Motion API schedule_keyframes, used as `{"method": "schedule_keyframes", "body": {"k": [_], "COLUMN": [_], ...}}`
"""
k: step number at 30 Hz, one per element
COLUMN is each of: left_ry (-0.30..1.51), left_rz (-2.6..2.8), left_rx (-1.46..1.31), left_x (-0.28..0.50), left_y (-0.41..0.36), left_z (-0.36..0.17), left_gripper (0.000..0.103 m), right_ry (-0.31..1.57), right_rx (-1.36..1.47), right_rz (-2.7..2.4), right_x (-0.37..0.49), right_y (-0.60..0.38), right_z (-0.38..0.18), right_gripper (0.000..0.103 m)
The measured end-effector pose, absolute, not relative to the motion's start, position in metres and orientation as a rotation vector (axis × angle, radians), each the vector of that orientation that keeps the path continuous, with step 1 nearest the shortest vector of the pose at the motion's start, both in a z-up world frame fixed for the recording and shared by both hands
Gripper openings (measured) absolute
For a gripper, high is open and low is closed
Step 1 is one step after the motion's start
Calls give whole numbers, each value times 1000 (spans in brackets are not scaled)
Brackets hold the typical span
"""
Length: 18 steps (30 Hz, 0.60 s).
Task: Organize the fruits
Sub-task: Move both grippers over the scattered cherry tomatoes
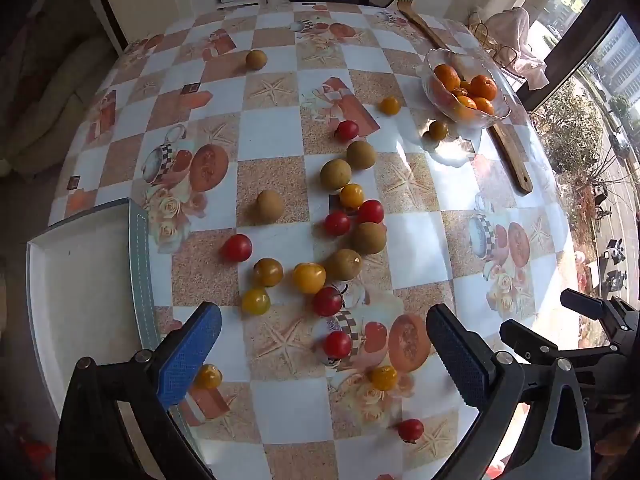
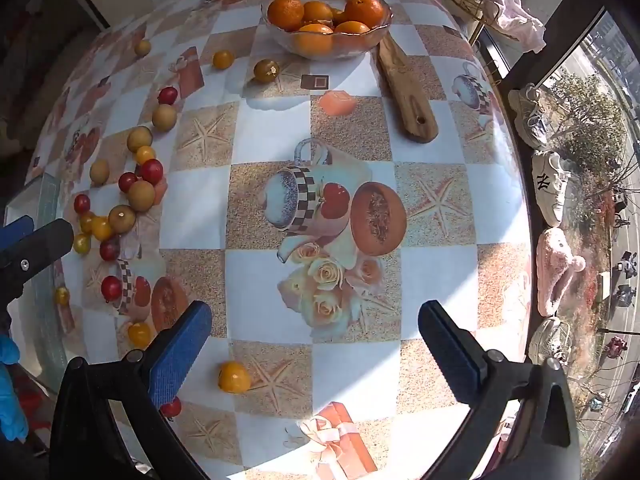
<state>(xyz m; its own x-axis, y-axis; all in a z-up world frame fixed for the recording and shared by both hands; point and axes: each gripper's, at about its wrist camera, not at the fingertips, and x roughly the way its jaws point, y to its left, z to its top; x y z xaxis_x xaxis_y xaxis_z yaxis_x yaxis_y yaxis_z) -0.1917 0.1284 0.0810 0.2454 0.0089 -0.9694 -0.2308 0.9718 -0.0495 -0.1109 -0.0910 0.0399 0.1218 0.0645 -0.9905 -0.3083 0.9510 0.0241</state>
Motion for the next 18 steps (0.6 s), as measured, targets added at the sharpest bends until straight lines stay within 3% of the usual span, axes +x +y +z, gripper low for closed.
{"method": "schedule_keyframes", "body": {"k": [9, 18], "left_ry": [1476, 1504], "left_rz": [197, 196], "left_rx": [-144, -170], "left_x": [-243, -248], "left_y": [149, 157], "left_z": [76, 86], "left_gripper": [103, 103], "right_ry": [1503, 1554], "right_rx": [-189, -222], "right_rz": [258, 262], "right_x": [-146, -159], "right_y": [-76, -64], "right_z": [58, 59], "right_gripper": [103, 103]}}
